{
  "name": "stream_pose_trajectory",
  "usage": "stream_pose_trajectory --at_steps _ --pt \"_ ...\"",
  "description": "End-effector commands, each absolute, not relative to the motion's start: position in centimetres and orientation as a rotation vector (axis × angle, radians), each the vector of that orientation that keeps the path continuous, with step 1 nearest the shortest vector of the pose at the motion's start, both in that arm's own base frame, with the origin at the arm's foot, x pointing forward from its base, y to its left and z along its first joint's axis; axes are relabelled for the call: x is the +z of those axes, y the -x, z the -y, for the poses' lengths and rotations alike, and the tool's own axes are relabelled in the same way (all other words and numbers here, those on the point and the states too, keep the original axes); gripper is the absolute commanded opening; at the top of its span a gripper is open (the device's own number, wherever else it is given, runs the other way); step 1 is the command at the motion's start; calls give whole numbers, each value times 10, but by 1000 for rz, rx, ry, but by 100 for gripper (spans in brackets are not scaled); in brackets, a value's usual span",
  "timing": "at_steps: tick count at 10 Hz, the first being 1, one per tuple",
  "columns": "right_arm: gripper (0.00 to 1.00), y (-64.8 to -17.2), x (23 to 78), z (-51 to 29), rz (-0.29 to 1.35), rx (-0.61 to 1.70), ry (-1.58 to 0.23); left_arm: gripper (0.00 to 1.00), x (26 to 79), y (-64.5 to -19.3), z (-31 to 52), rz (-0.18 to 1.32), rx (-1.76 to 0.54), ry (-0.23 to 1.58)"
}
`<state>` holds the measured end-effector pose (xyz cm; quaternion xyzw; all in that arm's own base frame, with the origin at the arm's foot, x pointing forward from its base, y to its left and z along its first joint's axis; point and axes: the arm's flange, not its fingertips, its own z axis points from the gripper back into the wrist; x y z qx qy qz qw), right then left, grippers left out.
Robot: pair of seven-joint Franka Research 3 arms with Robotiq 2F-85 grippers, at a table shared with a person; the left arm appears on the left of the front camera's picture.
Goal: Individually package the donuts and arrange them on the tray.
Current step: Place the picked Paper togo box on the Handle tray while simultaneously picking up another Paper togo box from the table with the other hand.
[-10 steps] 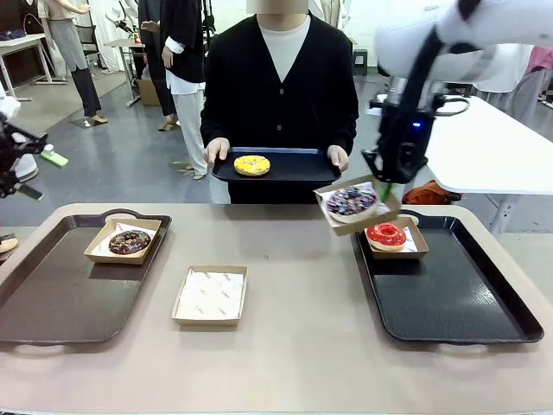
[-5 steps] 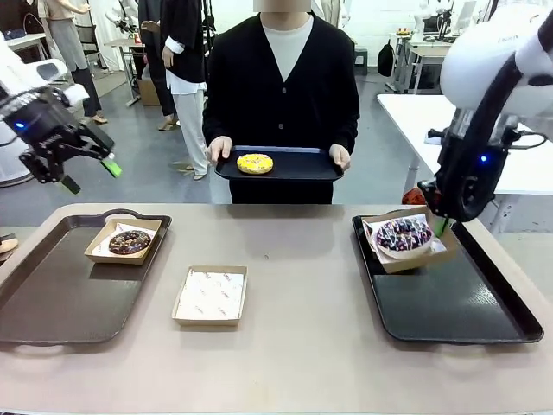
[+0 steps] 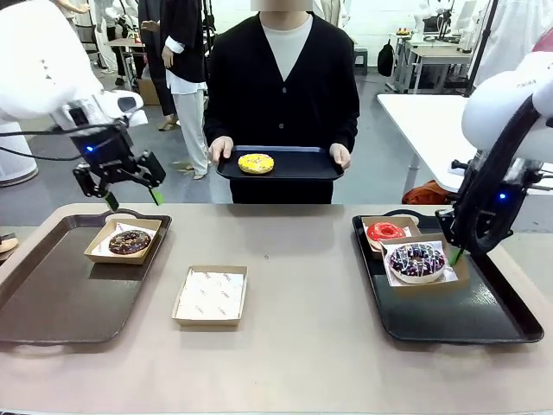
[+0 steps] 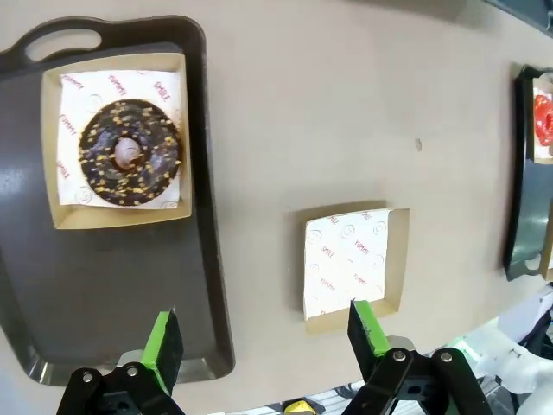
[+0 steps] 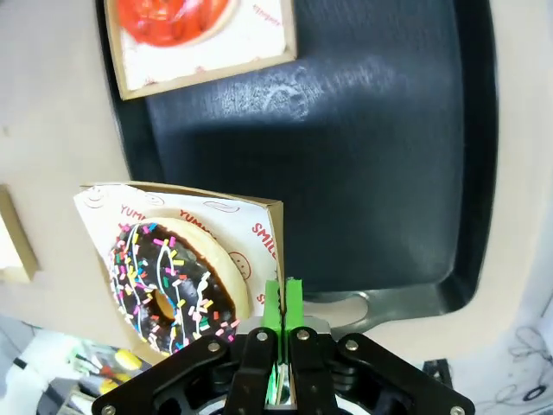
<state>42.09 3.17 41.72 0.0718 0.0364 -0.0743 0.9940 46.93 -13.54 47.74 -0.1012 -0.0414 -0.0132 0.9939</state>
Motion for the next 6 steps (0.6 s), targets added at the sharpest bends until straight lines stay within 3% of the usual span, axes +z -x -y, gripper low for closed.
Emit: stream_pose_trajectory --at_steps 1,6 --pt "2 -424 401 -22 -30 -176 -181 100 458 -471 154 86 -17 143" --pt "2 -425 394 -17 -50 -177 -152 100 396 -467 198 99 24 16"
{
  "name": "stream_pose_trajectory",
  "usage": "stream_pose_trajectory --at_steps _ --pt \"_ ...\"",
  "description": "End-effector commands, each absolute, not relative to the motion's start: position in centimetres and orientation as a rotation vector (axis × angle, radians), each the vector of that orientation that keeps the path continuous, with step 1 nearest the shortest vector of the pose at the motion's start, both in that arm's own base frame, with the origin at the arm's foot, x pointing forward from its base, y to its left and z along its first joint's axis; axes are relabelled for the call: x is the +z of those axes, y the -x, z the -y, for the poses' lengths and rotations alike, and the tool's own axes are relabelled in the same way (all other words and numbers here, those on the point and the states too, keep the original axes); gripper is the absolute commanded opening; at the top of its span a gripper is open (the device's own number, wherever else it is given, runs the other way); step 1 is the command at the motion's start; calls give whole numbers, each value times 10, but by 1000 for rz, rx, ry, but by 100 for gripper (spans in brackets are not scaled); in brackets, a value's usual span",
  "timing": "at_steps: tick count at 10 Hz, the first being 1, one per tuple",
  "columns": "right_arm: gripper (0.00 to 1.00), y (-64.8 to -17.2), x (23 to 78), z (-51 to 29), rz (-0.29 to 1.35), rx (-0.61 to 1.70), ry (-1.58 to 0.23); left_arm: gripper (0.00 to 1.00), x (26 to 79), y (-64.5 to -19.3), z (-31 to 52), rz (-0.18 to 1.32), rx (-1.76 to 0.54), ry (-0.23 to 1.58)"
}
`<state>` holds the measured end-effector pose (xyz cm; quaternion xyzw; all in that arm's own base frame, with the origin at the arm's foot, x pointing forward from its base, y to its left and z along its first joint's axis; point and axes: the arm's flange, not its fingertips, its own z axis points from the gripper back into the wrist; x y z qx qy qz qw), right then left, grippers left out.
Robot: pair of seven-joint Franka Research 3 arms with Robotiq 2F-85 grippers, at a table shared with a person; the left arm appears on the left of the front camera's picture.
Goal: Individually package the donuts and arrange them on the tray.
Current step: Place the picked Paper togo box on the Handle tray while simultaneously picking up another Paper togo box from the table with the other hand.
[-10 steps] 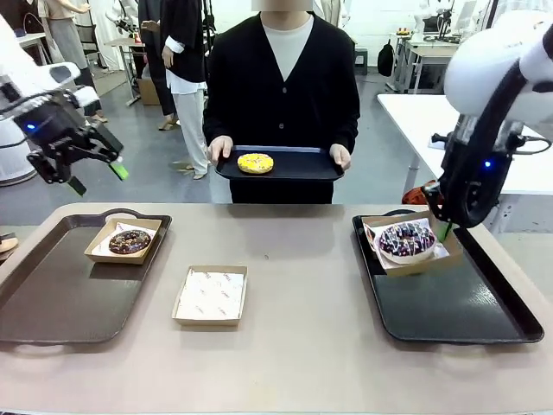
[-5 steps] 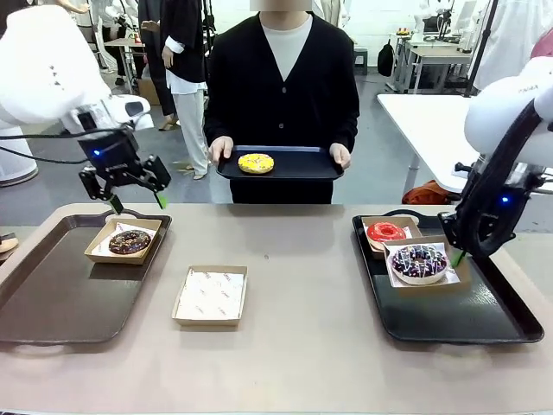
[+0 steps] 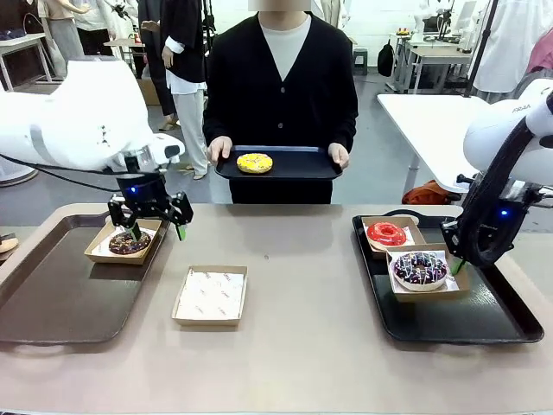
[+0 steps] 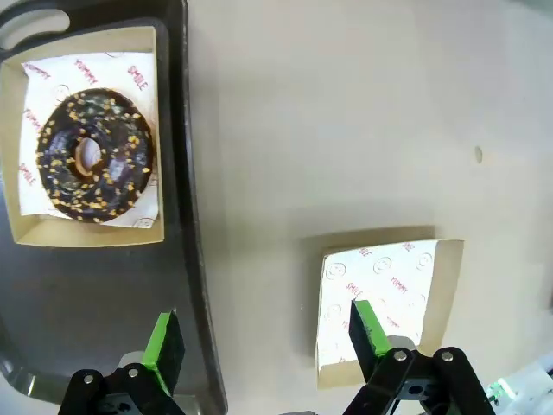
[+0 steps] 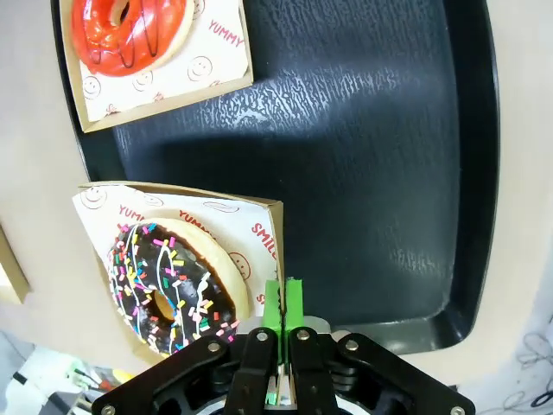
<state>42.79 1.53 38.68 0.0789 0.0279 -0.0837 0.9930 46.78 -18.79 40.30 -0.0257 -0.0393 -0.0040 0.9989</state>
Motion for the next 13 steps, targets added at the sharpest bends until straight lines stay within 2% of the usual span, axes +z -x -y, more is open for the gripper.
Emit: stream_pose_trajectory --at_steps 1,9,11,13 --pt "2 -425 394 -17 -50 -177 -152 100 387 -462 207 100 33 22" --pt "2 -425 394 -17 -50 -177 -152 100 350 -424 235 73 47 35" --pt "2 -425 394 -17 -50 -177 -152 100 353 -421 230 54 52 80" --pt "2 -425 394 -17 -50 -177 -152 100 351 -430 230 42 15 39"
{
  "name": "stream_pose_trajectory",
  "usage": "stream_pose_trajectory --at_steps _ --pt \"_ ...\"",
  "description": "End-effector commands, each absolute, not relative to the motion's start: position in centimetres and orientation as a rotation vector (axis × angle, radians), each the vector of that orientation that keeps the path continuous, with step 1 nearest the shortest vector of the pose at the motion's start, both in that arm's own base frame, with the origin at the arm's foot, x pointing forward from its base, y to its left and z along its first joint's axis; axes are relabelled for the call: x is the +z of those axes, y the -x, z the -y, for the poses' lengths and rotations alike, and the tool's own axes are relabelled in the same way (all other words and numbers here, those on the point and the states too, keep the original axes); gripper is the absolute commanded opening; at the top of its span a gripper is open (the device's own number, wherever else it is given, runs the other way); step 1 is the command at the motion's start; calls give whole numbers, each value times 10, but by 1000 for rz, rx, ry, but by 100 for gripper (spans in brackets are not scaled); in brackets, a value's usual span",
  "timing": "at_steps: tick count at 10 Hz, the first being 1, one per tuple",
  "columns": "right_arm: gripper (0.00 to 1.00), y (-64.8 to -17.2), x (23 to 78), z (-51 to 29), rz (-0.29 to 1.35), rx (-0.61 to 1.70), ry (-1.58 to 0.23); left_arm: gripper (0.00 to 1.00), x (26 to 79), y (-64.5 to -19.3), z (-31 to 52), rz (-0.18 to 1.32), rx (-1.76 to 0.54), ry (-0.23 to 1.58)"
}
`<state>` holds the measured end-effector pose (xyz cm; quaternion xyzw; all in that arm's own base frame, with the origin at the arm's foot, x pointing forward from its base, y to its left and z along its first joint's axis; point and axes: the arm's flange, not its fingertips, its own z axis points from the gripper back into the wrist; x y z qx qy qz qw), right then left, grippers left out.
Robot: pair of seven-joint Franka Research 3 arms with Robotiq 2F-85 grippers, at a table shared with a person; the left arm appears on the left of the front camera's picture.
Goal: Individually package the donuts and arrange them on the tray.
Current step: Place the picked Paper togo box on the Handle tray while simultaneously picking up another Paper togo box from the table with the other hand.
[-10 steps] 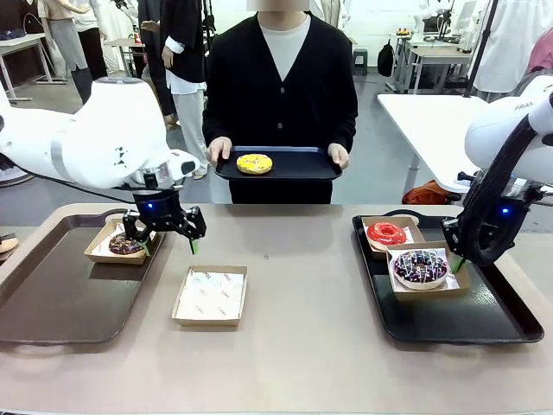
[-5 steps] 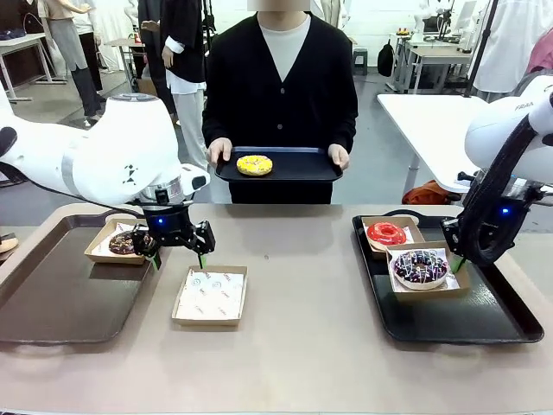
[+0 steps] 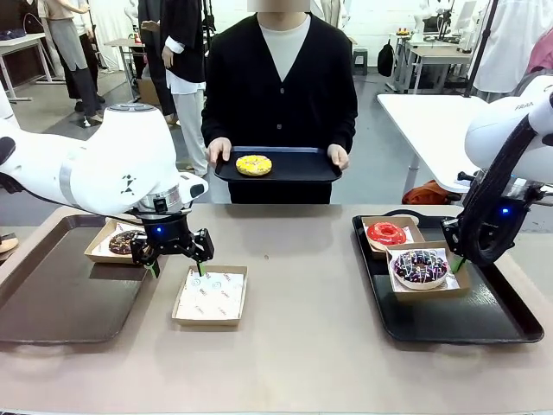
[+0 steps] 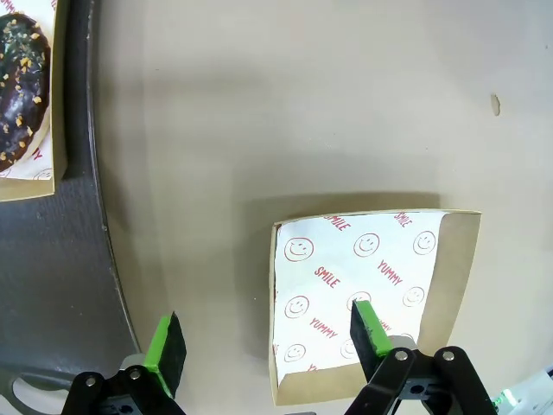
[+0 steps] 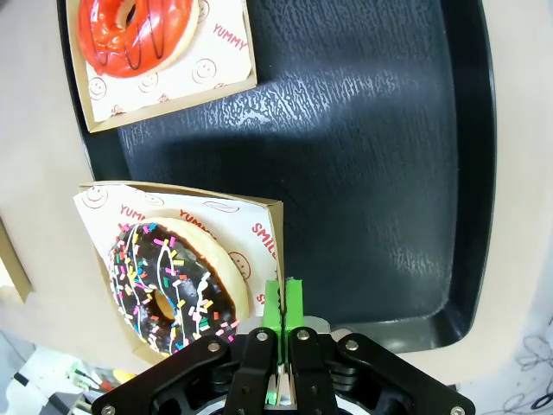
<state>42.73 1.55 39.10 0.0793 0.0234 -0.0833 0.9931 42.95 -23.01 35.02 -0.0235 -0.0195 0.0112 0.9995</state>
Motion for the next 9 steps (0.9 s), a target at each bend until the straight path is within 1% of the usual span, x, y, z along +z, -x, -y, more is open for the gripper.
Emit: stream_pose_trajectory --at_steps 1,6,8,9 --pt "2 -425 394 -17 -50 -177 -152 100 351 -430 230 42 15 39" --pt "2 -427 391 -16 -47 -167 -159 100 351 -430 230 42 15 39" --pt "2 -426 395 -25 -21 -140 -99 100 352 -426 232 38 19 38" --pt "2 -424 397 -26 14 -128 -89 100 353 -421 237 55 14 9"
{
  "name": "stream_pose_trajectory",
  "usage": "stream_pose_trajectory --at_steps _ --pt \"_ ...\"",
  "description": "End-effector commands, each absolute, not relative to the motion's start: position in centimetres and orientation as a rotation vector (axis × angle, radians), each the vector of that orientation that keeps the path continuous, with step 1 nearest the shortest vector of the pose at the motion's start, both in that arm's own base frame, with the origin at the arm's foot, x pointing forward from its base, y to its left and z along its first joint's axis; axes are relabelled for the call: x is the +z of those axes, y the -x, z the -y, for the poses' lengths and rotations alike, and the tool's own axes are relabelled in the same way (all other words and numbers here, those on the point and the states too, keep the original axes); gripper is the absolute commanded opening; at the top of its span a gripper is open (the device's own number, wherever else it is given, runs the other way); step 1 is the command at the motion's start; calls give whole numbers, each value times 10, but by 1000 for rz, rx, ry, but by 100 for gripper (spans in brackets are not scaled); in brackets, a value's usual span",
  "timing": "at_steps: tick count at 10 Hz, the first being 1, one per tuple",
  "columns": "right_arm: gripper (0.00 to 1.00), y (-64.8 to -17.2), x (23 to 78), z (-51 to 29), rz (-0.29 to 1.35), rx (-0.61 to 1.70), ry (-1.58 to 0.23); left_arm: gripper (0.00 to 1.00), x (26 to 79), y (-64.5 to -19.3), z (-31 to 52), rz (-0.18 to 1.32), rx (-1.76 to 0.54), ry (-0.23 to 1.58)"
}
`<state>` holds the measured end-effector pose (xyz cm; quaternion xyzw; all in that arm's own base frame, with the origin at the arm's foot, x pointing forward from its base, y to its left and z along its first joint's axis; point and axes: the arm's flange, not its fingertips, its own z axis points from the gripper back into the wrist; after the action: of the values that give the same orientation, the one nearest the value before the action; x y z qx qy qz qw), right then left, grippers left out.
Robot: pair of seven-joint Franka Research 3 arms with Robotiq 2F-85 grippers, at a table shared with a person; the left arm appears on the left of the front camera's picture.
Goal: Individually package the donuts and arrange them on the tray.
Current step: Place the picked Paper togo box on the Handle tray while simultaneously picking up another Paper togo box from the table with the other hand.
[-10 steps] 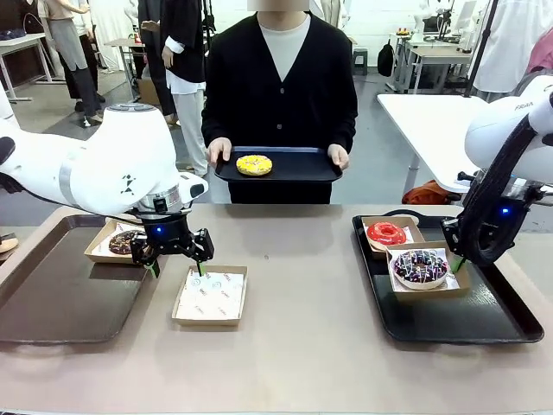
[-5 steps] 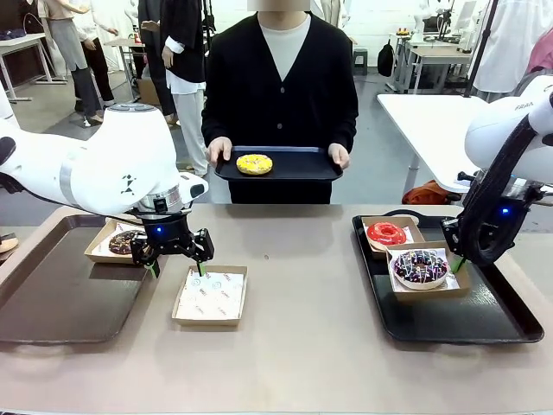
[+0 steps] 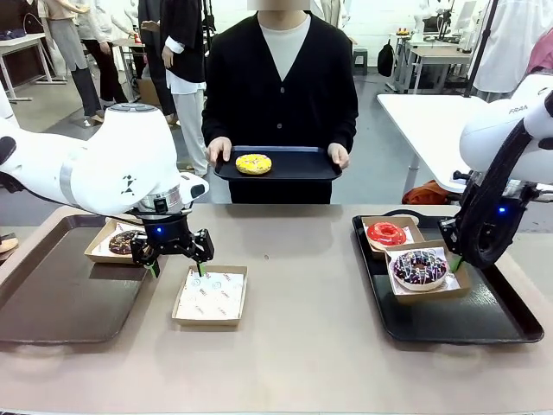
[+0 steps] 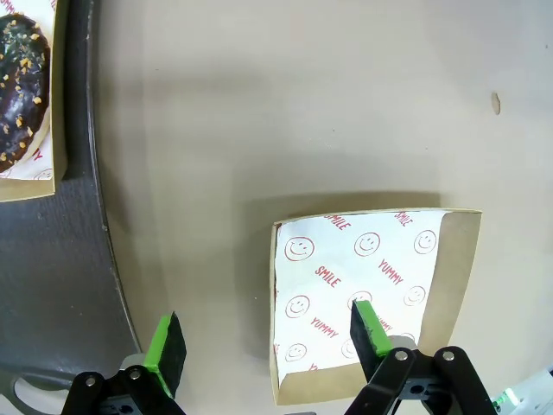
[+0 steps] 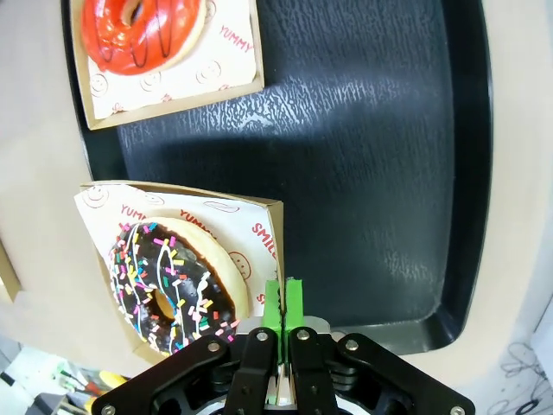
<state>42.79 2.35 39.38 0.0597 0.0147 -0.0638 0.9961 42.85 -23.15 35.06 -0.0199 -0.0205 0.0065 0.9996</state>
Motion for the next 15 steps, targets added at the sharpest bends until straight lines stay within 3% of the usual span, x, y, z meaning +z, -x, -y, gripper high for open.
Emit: stream_pose_trajectory --at_steps 1,15 --pt "2 -425 396 -25 26 -128 -102 100 352 -417 244 53 17 -10" --pt "2 -440 365 -33 -30 -65 -119 100 331 -419 260 23 118 -4"
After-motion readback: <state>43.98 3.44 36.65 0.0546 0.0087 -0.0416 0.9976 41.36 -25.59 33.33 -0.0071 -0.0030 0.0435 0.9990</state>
